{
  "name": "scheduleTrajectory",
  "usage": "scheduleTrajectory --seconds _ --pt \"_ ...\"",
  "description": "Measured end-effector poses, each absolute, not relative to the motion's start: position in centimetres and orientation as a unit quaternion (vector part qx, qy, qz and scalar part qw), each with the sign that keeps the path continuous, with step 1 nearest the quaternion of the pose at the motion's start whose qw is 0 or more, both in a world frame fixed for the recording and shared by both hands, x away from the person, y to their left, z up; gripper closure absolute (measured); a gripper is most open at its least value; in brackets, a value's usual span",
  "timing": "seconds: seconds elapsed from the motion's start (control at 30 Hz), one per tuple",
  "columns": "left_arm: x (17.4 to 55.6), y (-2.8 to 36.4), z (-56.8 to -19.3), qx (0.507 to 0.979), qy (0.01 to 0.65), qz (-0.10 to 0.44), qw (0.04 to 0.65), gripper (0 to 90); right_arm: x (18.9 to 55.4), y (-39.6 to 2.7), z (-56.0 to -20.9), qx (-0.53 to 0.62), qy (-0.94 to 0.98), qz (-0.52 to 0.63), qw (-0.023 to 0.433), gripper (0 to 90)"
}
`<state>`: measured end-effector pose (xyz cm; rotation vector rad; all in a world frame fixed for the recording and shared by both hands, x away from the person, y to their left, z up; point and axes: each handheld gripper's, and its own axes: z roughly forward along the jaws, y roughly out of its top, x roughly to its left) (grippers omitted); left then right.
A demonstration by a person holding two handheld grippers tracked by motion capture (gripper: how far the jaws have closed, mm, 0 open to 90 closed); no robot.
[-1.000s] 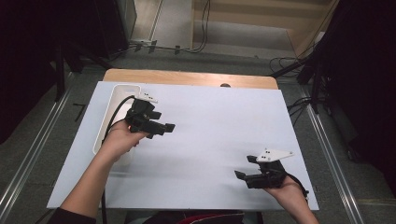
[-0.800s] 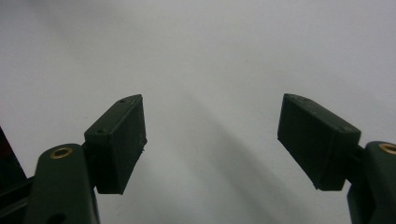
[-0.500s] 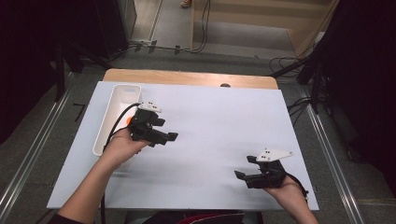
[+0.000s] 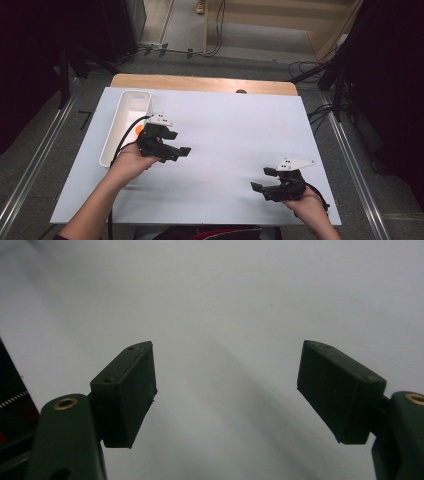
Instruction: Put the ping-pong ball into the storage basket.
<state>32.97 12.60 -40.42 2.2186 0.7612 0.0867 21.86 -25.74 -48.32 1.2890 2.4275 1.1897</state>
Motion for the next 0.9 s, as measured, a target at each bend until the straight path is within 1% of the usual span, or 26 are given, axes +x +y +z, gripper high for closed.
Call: scheduleTrajectory --seconds 0.07,0.67,0.9 --pt "32.8 12.7 -40.5 0.871 0.299 0.033 0.388 21.7 21.9 -25.8 -48.3 0.434 0.803 0.402 0.066 22.1" --pt "31.2 13.4 -41.6 0.873 0.286 0.035 0.393 21.7 21.9 -25.8 -48.4 0.434 0.808 0.392 0.067 22.1" --pt "30.8 13.6 -41.9 0.875 0.27 0.023 0.402 21.7 21.9 -25.8 -48.4 0.435 0.808 0.392 0.067 22.1"
